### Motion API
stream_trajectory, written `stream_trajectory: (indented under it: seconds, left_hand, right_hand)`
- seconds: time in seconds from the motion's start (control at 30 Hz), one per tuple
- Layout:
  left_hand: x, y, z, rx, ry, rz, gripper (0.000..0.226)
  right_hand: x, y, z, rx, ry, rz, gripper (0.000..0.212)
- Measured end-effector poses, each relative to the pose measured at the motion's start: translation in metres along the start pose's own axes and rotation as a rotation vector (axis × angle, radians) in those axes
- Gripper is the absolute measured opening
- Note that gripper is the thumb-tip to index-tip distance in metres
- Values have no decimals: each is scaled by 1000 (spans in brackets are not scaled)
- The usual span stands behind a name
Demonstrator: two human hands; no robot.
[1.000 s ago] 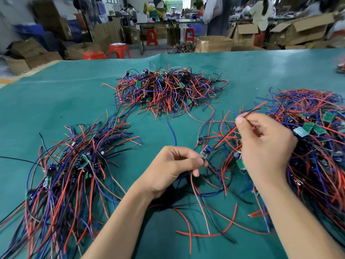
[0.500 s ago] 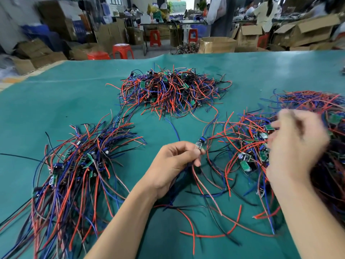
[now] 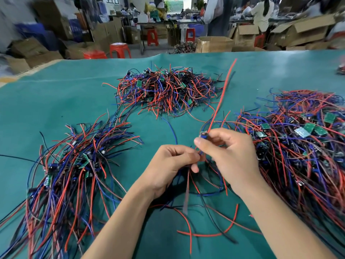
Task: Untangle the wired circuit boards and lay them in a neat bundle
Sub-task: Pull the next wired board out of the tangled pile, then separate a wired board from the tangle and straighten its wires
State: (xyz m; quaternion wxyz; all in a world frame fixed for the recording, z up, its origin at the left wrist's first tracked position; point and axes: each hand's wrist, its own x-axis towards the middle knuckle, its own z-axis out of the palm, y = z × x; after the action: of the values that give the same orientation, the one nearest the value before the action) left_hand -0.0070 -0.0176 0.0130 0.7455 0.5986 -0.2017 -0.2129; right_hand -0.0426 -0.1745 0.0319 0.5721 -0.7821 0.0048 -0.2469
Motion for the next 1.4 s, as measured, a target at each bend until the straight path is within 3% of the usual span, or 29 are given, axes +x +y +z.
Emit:
stream_trajectory:
  seconds: [0.2,0.53,0.67,0.77,0.83,0.9,0.97,1.03,1.17,1.27,1.4]
  left_hand:
    - [1,-1,0,0,-44,16,14]
    - [0,-1,3,40,-76,76,13]
    - [0,-2,2,27,-32,76,13]
    - [2,-2,2,0,13,74,14]
    - [2,-2,3,-19,38,56,11]
    - [3,-3,5,-25,56,44,9]
    - [1,-1,8,-19,62,56,14]
    - [-3,2,10,-8,81,42,23]
    - [-9,0,2,150,222,-67,33]
    - [-7,5,8,48,116,27,31]
    - [0,5,13,24,162,23,9]
  right_hand:
    - [11,3,-13,38,107,-40,10]
    - [23,-12,-48,239,470,-33,17]
    - [23,-32,-47,240,651,-104,18]
    - [27,-62,-43,284,691,-186,20]
    - [29,-85,-33,310,570,-211,17]
    - [28,-100,-6,198,298,-181,14]
    - [26,-110,33,105,1,-106,24]
    - [25,-120,72,17,-181,-57,35]
    - [36,-132,120,-462,-471,-206,56]
    - [45,-116,115,-643,-528,-355,41]
    - [57,-62,64,-759,-331,-188,21]
